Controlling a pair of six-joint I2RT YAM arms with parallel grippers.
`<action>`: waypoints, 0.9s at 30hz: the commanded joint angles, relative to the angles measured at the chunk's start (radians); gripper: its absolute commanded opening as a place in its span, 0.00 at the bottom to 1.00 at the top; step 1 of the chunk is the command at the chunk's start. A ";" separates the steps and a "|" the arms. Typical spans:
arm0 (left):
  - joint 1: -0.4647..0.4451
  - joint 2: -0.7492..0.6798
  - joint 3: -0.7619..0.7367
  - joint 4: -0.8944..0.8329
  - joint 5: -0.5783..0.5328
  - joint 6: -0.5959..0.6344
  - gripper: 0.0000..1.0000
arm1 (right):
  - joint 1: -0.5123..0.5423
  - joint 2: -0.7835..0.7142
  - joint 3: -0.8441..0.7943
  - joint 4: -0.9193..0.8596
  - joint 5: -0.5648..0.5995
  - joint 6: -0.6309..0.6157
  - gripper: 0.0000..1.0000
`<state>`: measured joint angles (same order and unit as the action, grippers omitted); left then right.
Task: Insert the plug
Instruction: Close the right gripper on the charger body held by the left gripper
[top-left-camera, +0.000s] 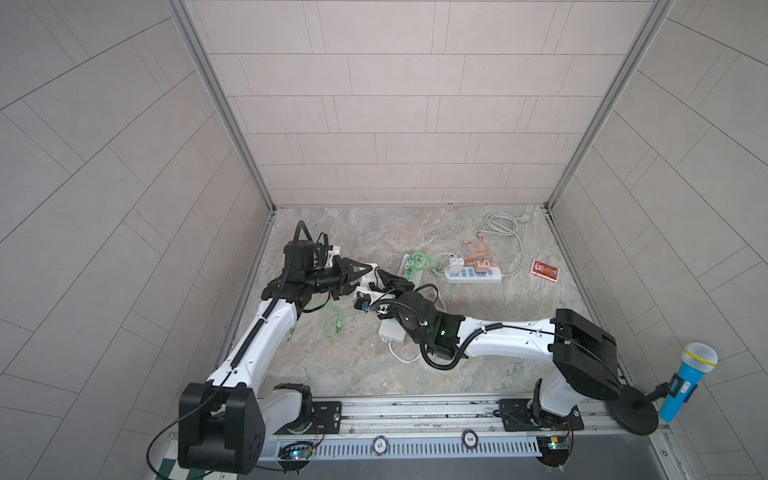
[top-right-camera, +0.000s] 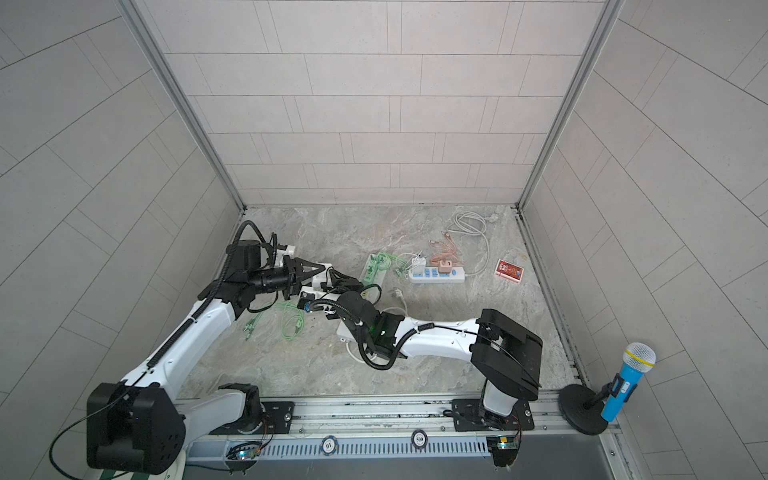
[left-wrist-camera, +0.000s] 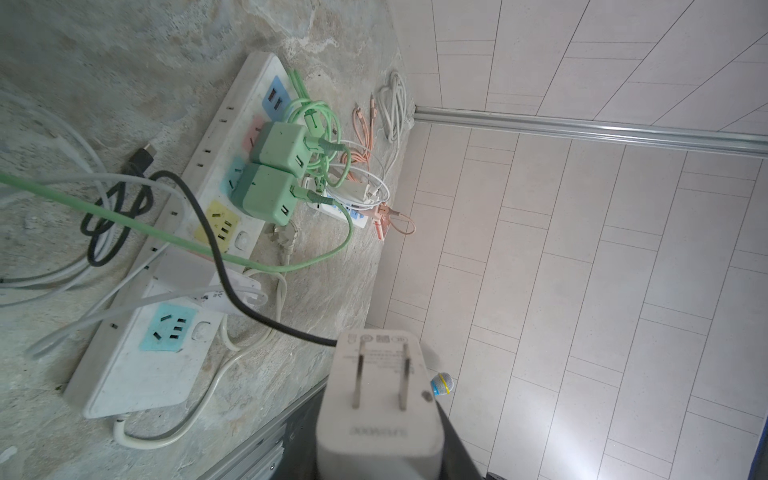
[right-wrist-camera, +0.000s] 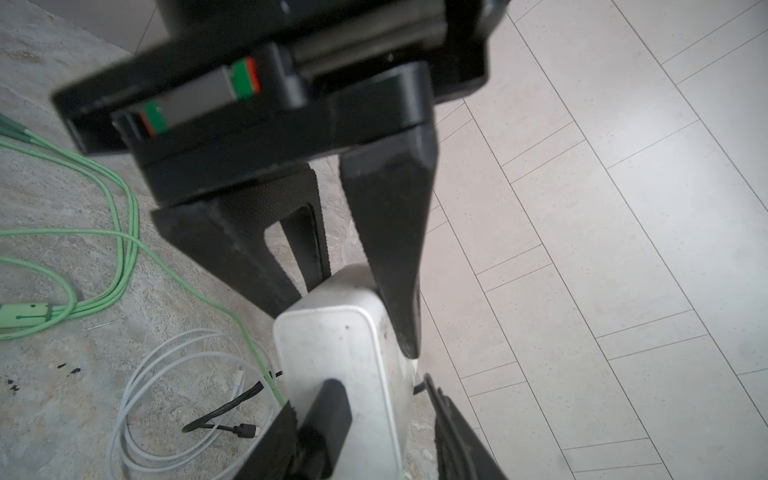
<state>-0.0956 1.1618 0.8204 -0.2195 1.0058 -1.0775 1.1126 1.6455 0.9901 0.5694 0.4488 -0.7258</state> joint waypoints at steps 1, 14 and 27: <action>-0.010 0.001 -0.001 -0.102 0.124 0.021 0.00 | -0.034 0.016 0.040 0.064 0.068 0.012 0.48; -0.010 0.018 0.025 -0.116 0.133 0.026 0.00 | -0.034 0.033 0.053 0.119 0.069 0.000 0.34; -0.010 0.083 0.072 -0.120 0.099 0.072 0.14 | -0.030 -0.005 0.036 0.074 0.044 0.036 0.07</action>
<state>-0.0921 1.2369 0.8646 -0.3084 1.0763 -1.1172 1.1023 1.6932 0.9962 0.5743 0.4881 -0.7490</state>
